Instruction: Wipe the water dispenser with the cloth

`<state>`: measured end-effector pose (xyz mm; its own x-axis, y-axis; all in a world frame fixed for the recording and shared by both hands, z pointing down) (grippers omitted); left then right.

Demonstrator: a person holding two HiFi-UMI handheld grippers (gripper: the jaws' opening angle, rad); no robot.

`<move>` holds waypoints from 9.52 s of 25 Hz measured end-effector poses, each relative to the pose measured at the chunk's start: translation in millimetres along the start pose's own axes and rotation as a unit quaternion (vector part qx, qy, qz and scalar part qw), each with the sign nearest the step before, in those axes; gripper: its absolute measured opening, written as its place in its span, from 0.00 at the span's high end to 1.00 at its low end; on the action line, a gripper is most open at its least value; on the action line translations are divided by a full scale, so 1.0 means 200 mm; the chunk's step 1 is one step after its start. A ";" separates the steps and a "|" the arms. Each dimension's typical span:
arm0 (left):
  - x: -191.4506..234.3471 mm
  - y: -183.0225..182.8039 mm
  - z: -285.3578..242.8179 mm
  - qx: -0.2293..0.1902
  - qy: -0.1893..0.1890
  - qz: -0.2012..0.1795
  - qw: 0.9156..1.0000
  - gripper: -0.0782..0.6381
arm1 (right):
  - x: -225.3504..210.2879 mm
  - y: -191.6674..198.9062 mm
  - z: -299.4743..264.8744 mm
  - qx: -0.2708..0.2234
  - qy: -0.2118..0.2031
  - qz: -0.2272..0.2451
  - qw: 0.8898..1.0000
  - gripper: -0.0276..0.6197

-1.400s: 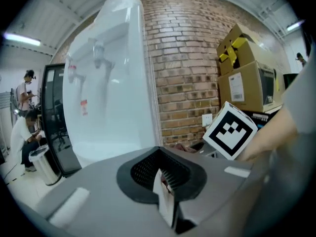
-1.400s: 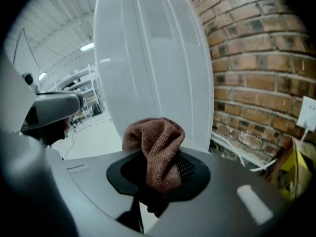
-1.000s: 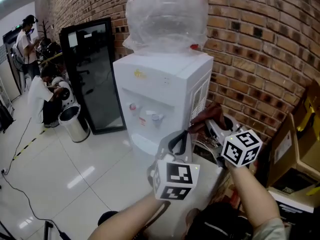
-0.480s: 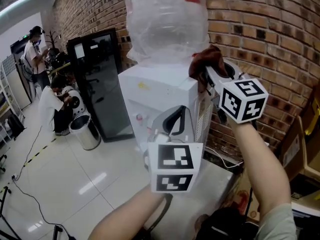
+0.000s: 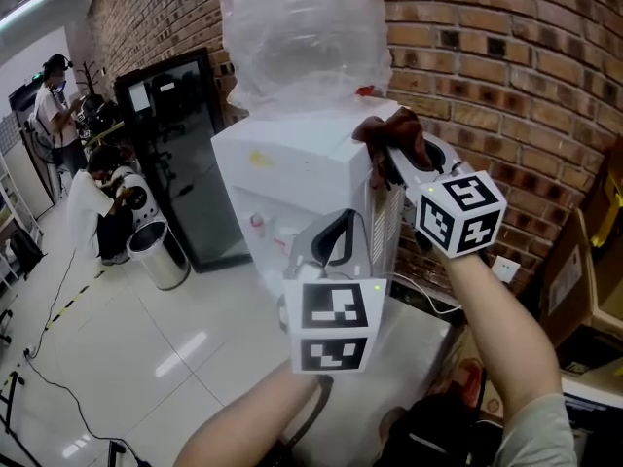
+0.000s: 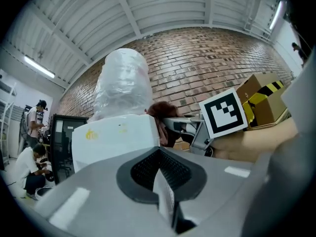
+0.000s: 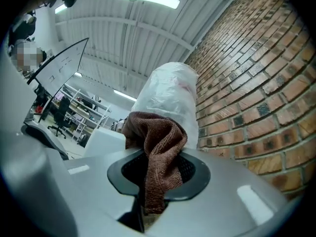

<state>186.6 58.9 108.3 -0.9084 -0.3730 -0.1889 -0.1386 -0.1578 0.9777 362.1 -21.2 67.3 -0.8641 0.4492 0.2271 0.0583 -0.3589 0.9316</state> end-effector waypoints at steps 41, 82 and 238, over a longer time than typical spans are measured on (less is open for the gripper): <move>-0.28 1.25 0.11 0.144 -0.127 0.033 0.981 0.89 | 0.38 1.54 0.42 0.285 -0.063 -0.099 0.951 0.82; -0.50 1.70 0.09 0.294 -0.093 0.060 0.949 0.89 | 0.45 1.96 0.63 0.366 -0.125 -0.160 0.908 0.81; -0.66 1.47 -0.40 0.269 0.085 0.055 0.958 0.89 | -0.12 2.15 0.29 0.353 0.025 -0.220 0.909 0.81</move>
<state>298.1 -11.3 414.5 -0.8578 -0.5116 -0.0499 -0.2711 0.3677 0.8896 436.2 -139.1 478.8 -0.9016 0.3787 -0.2089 -0.0074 0.4695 0.8829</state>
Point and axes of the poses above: the fingertips, and each gripper's own axes: z backward along the fingers, x to its left, y out of its underside, the point moved 10 cm from there along z, backward along the fingers, and after that the axes turned 6 degrees about -y, right-handed, at the moved point
